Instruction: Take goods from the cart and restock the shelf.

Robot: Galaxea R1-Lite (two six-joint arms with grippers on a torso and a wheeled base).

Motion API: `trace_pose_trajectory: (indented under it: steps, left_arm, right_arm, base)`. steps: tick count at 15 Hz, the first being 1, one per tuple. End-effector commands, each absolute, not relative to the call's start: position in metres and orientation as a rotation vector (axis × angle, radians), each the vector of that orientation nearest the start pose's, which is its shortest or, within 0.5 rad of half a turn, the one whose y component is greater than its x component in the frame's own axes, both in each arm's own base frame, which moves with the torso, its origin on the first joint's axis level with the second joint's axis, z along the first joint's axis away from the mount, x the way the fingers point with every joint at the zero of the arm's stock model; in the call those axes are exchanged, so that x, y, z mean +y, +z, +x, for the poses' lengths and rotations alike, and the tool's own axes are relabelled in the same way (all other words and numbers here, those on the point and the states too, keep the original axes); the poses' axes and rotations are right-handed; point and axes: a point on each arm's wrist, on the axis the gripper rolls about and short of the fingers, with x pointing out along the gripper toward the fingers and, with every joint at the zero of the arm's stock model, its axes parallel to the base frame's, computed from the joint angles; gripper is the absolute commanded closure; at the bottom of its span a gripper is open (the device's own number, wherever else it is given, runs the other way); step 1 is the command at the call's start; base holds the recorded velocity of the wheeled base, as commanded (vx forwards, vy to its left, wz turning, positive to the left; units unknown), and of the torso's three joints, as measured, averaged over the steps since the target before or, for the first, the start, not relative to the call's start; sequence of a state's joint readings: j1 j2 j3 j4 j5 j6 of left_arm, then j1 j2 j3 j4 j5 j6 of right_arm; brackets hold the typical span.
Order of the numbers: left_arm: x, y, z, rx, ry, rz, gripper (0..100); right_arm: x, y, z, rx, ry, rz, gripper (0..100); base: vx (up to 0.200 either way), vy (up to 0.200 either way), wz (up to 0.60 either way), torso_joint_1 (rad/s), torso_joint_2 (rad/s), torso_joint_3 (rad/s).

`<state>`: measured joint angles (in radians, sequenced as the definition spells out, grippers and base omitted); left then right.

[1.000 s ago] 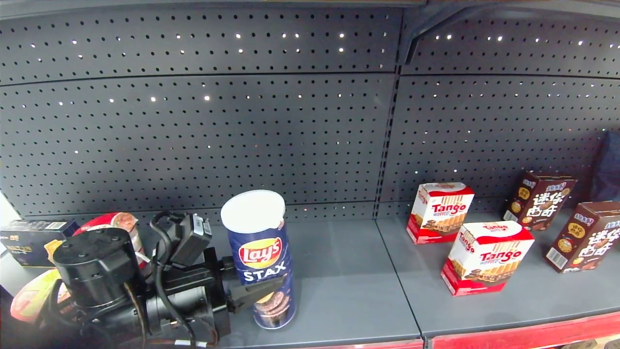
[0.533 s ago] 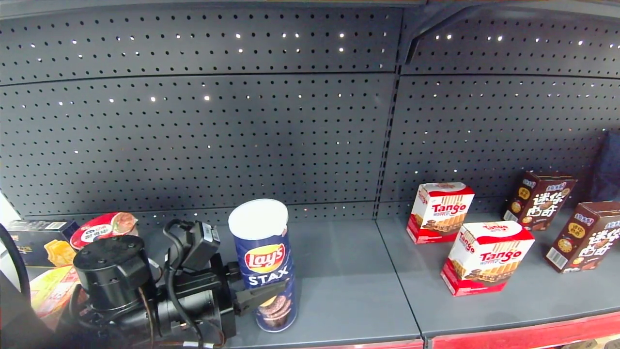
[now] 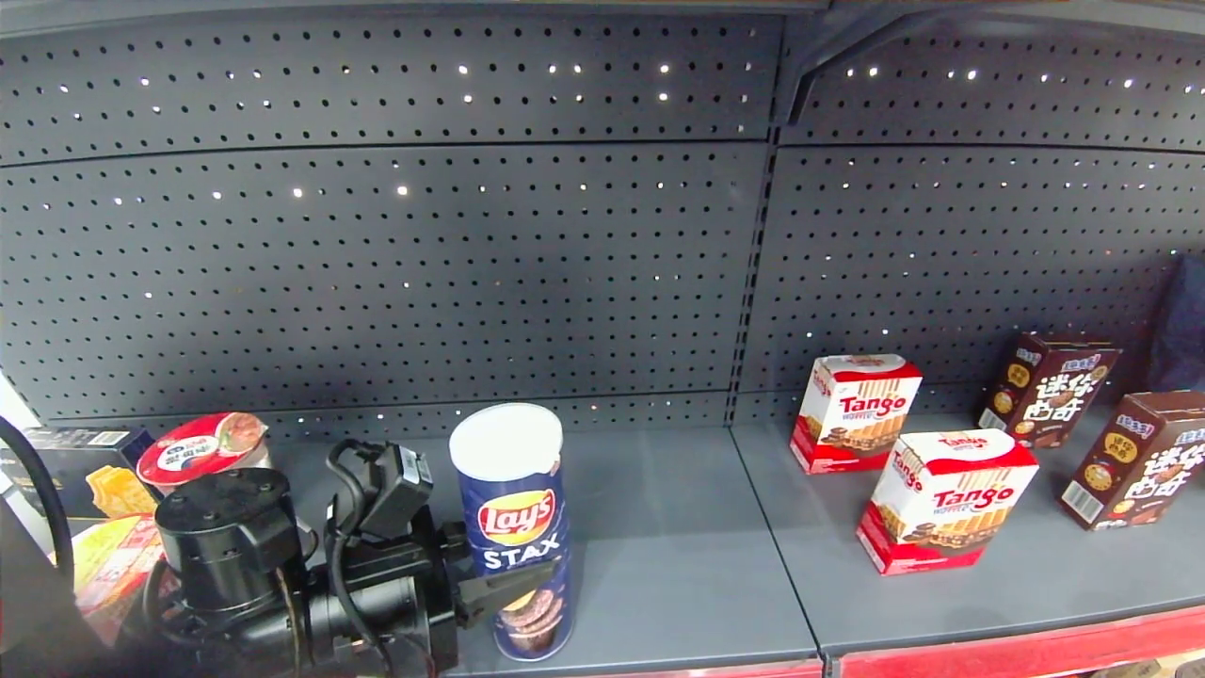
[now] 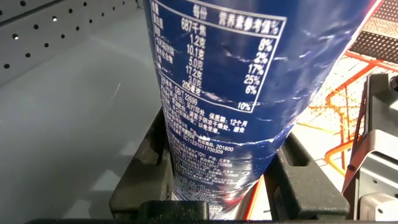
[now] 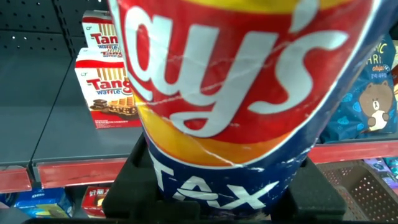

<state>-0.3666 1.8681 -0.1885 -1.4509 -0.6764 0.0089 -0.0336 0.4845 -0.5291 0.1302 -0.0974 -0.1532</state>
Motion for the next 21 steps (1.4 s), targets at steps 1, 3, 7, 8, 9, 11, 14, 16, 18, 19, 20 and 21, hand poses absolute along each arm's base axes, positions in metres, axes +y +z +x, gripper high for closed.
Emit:
trace_pose_trajectory:
  steps: [1,3,7,8,9,11,14,16,18,19,20,21]
  left_arm:
    - [-0.099,0.082,0.218,0.236,-1.039,-0.029,100]
    - [-0.099,0.081,0.218,0.239,-1.042,-0.028,0]
    - [-0.096,0.079,0.209,0.263,-1.043,-0.032,0]
    - [-0.095,0.08,0.206,0.259,-1.042,-0.032,0]
    - [-0.093,0.082,0.202,0.251,-1.042,-0.032,0]
    - [-0.082,0.085,0.19,0.225,-1.015,-0.032,0]
    - [-0.071,0.086,0.183,0.213,-0.977,-0.035,0]
    - [-0.064,0.095,0.181,0.168,-0.951,-0.032,0]
    - [-0.054,0.101,0.182,0.134,-0.905,-0.031,0]
    - [-0.053,0.102,0.181,0.128,-0.904,-0.03,0]
    - [-0.045,0.11,0.179,0.085,-0.877,-0.022,0]
    - [-0.042,0.113,0.177,0.068,-0.863,-0.02,0]
  right_arm:
    - [-0.002,0.214,0.007,0.093,-0.125,-0.156,100]
    - [-0.002,0.214,0.006,0.091,-0.125,-0.156,100]
    - [-0.002,0.214,0.006,0.091,-0.125,-0.156,100]
    - [-0.002,0.214,0.006,0.091,-0.125,-0.156,100]
    - [-0.002,0.214,0.007,0.093,-0.125,-0.156,100]
    - [-0.002,0.214,0.007,0.093,-0.125,-0.156,100]
    - [-0.002,0.214,0.006,0.091,-0.122,-0.156,100]
    - [-0.002,0.214,0.006,0.091,-0.122,-0.156,100]
    - [-0.002,0.214,0.006,0.091,-0.122,-0.156,100]
    - [-0.002,0.214,0.006,0.091,-0.122,-0.156,100]
    - [-0.002,0.214,0.006,0.09,-0.122,-0.156,100]
    - [-0.002,0.215,0.006,0.086,-0.123,-0.156,100]
  base:
    - [0.0,0.0,0.0,0.0,0.0,0.0]
    - [0.0,0.0,0.0,0.0,0.0,0.0]
    - [0.0,0.0,0.0,0.0,0.0,0.0]
    - [0.0,0.0,0.0,0.0,0.0,0.0]
    - [0.0,0.0,0.0,0.0,0.0,0.0]
    - [0.0,0.0,0.0,0.0,0.0,0.0]
    - [0.0,0.0,0.0,0.0,0.0,0.0]
    - [0.0,0.0,0.0,0.0,0.0,0.0]
    - [0.0,0.0,0.0,0.0,0.0,0.0]
    - [0.0,0.0,0.0,0.0,0.0,0.0]
    - [0.0,0.0,0.0,0.0,0.0,0.0]
    - [0.0,0.0,0.0,0.0,0.0,0.0]
